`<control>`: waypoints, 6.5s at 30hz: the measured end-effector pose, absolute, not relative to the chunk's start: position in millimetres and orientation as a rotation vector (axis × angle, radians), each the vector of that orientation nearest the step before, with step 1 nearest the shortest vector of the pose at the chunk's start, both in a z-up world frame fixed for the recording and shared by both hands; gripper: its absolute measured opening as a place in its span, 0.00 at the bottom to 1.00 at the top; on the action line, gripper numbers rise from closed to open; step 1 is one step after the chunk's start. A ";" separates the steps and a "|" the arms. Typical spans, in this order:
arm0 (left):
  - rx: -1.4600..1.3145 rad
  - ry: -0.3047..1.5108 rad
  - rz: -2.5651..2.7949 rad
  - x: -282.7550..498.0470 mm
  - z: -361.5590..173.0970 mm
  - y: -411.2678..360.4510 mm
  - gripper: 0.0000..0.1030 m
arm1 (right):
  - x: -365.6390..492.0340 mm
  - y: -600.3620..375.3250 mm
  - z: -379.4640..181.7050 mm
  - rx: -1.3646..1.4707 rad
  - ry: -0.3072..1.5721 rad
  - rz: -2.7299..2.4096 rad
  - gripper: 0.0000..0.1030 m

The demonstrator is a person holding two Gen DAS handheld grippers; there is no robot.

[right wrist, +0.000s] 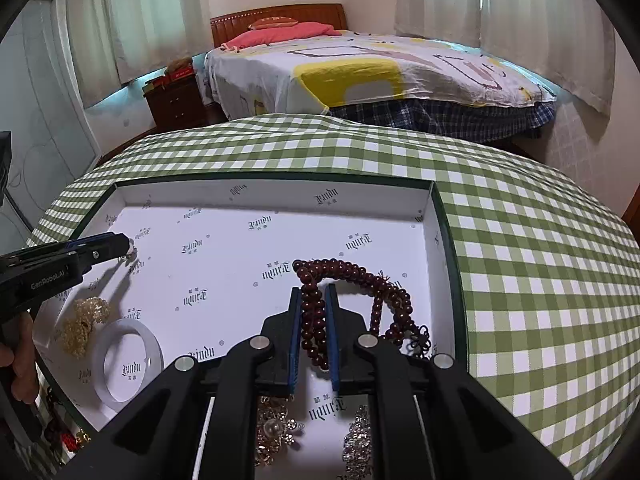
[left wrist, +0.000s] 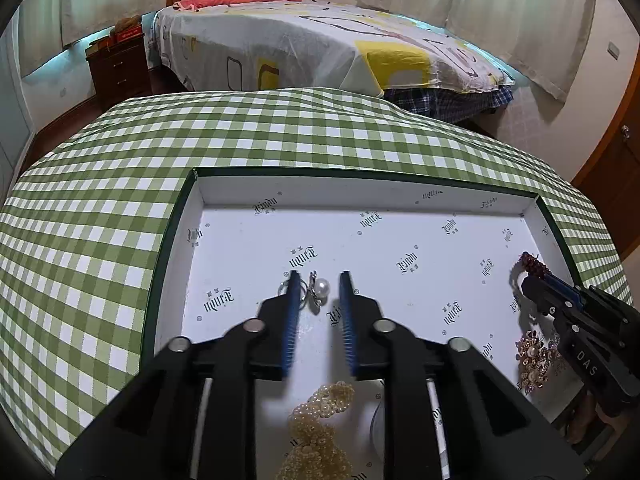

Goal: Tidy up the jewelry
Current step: 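Carry the pearl ring into the box with the left tool while the right tool releases the bracelet, then withdraw the left tool and close it on the black beaded tassel pendant, then close the right tool on the gold filigree brooch while the left tool holds the pendant, then release the black pendant in the box with the left tool while the right tool releases the brooch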

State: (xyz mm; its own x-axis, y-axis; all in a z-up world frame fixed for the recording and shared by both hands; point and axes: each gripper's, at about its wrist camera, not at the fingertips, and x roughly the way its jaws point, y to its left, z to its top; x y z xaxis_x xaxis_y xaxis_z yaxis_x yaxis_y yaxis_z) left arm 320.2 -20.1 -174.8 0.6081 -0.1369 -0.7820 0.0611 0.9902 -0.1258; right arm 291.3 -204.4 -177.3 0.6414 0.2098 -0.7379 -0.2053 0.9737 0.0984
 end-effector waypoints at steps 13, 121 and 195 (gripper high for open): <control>-0.088 0.847 -0.116 309.3 -163.6 -17.9 0.54 | 278.1 -207.9 -169.0 0.026 0.800 0.249 0.37; -0.100 0.791 -0.008 98.6 -181.0 47.5 0.17 | 122.6 -120.2 -187.9 -0.047 0.822 0.422 0.37; -0.136 0.599 -0.131 115.0 -97.4 12.5 0.17 | 112.4 -163.5 -99.6 0.015 0.555 0.371 0.11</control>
